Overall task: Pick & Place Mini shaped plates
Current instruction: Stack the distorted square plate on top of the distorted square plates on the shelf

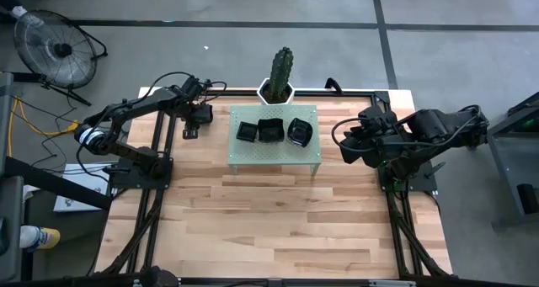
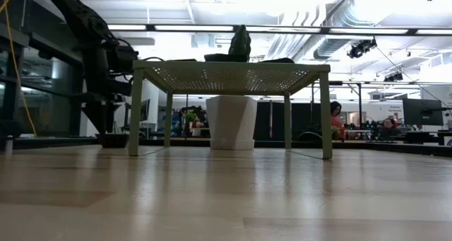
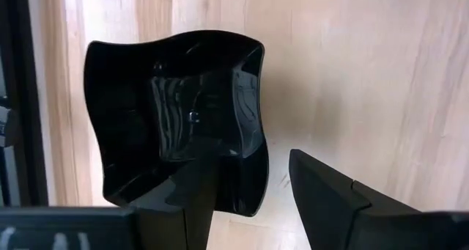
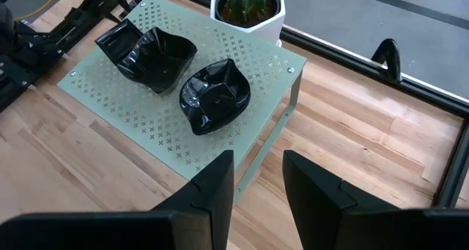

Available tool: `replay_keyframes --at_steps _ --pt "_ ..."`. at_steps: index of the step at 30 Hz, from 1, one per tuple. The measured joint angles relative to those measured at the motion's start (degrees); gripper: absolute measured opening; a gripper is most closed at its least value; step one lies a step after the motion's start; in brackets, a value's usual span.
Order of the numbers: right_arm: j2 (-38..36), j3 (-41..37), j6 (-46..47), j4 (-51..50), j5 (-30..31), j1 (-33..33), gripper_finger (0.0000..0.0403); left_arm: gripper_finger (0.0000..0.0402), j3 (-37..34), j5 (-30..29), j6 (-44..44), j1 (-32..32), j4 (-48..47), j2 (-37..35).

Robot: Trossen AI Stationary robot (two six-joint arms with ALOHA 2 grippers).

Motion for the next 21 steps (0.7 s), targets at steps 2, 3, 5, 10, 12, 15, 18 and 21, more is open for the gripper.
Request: replay_keyframes --at_steps 2,3,5,10,12,15,18,21 --pt "0.0 0.0 0.0 0.0 0.0 0.0 0.0114 0.0166 0.0 0.2 0.0 0.0 0.0 0.3" --pt "0.0 0.0 0.0 0.0 0.0 0.0 0.0114 0.0166 0.0 0.2 0.0 0.0 0.0 0.6" --pt "0.0 0.0 0.0 0.2 0.4 0.0 0.0114 0.0166 0.0 0.2 -0.1 0.0 -0.1 1.3" --pt "0.0 0.0 0.0 0.3 0.5 0.0 0.0114 0.0166 0.0 0.2 -1.5 0.0 0.9 2.2" --pt "0.0 0.0 0.0 0.3 0.5 0.0 0.0114 0.0166 0.0 0.2 -1.6 0.0 1.4 2.2" --pt "0.0 0.0 0.0 0.3 0.5 0.0 0.0114 0.0165 0.0 0.2 -1.6 0.0 1.3 2.3" --pt "0.0 0.0 0.0 0.4 0.6 0.0 0.0114 0.0165 0.0 0.1 -1.6 0.0 1.4 2.6" --pt "0.0 0.0 0.0 0.4 0.6 0.0 0.0114 0.0165 0.0 0.2 -1.6 0.0 1.4 2.6"
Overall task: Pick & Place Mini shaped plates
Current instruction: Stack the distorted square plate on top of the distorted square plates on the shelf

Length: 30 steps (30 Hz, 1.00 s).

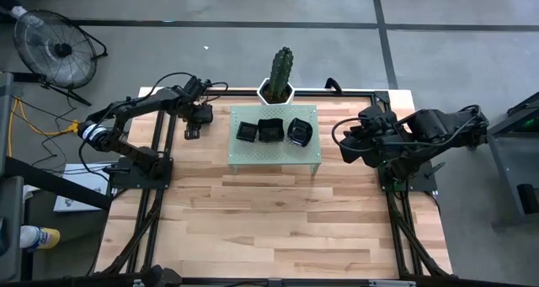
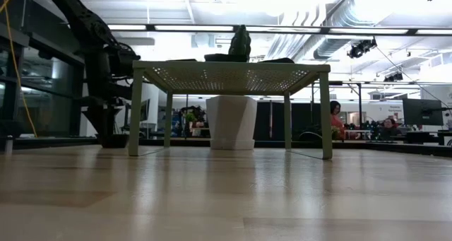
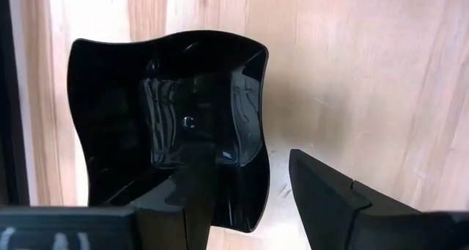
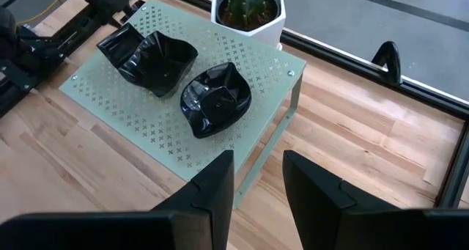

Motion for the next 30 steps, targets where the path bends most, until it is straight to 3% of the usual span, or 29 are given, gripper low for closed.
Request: replay_keyframes --at_steps 8,16,30 --pt "0.0 0.0 0.0 0.0 0.1 0.0 0.0114 0.0156 0.0 0.0 0.0 0.0 -0.2 0.0" --pt "0.0 0.0 0.0 0.0 0.3 0.0 0.0114 0.0084 0.0 -0.5 -1.5 0.0 -0.1 0.0" --pt "0.0 0.0 0.0 0.0 0.2 0.0 0.0114 0.0005 0.3 -0.7 -3.2 0.0 -1.1 2.5"
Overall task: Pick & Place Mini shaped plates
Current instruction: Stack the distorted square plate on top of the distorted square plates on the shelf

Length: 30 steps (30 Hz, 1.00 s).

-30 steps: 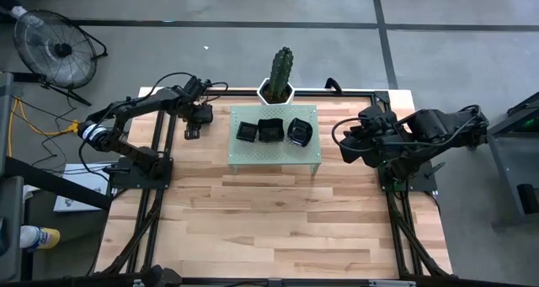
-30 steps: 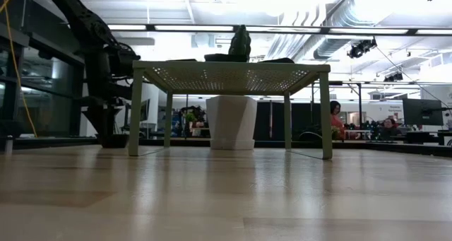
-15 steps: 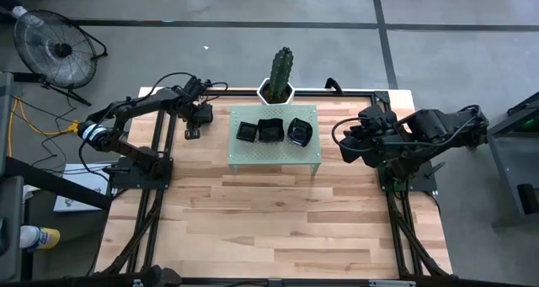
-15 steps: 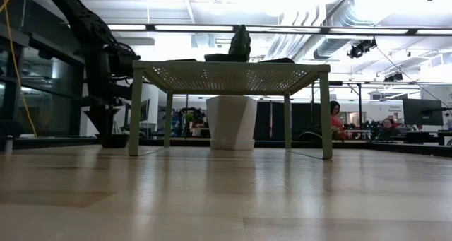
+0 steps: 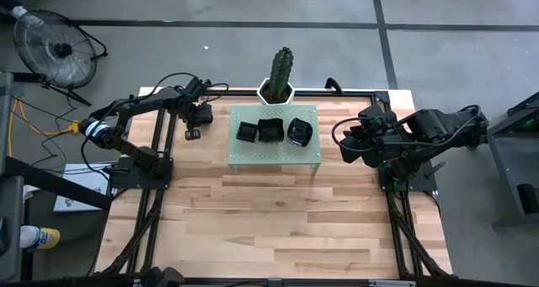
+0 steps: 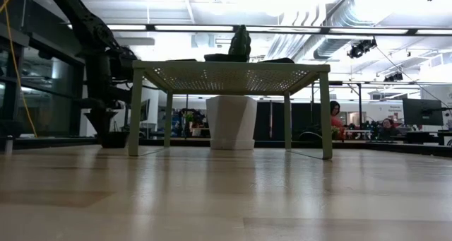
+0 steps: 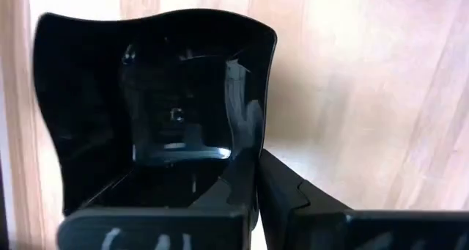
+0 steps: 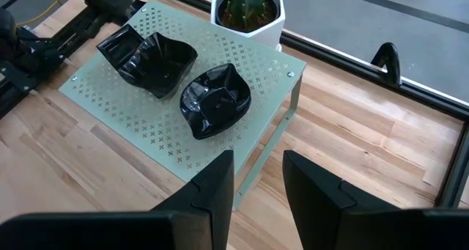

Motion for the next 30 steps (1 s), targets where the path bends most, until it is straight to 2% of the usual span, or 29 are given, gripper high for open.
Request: replay_keyframes --at_steps 9,17,23,30 --pt "0.0 0.0 0.0 0.0 -0.4 0.0 0.0114 0.0001 -0.3 -2.2 0.1 0.0 -2.8 -3.8" --pt "0.0 0.0 -0.2 0.0 1.0 0.0 0.0114 0.0001 -0.3 -6.1 3.1 -0.2 -8.6 -16.2" --pt "0.0 0.0 -1.7 0.2 4.0 0.0 0.0114 0.0 0.3 -8.1 4.7 -3.9 -10.9 -27.9" --pt "0.0 0.0 -2.9 0.2 5.4 0.0 0.0114 0.0 7.9 -9.6 -2.6 -10.0 -16.4 -34.0"
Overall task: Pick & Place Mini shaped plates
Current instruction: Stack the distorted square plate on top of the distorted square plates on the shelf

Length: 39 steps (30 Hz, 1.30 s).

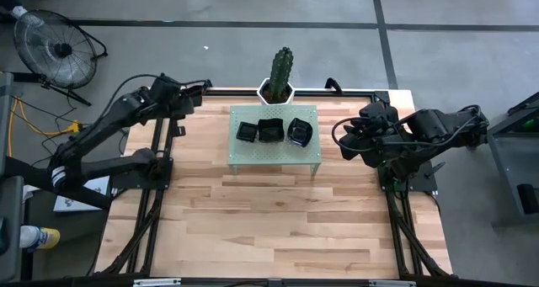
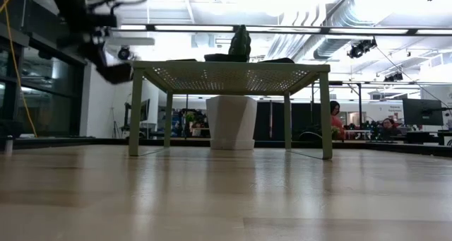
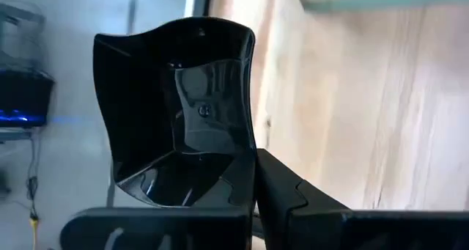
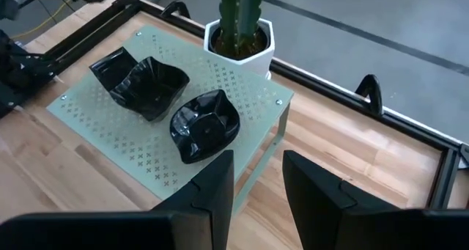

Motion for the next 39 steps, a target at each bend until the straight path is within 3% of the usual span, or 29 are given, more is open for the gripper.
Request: replay_keyframes --at_steps 10,17,26,39 --pt "0.0 0.0 -2.1 0.0 0.2 0.0 0.0114 0.0 15.4 3.0 -4.2 -10.6 -4.0 2.3" --pt "0.0 0.0 -3.1 -0.7 -1.5 0.0 0.0114 0.0 25.6 7.2 -2.9 -16.7 -4.0 9.8" --pt "0.0 0.0 -4.0 -0.7 -1.6 0.0 0.0114 0.0 34.3 14.3 10.5 -23.5 -3.8 22.3" --pt "-0.8 0.0 -2.1 -0.7 -4.4 0.0 0.0114 0.0 37.5 17.8 34.4 -30.5 -1.7 32.5"
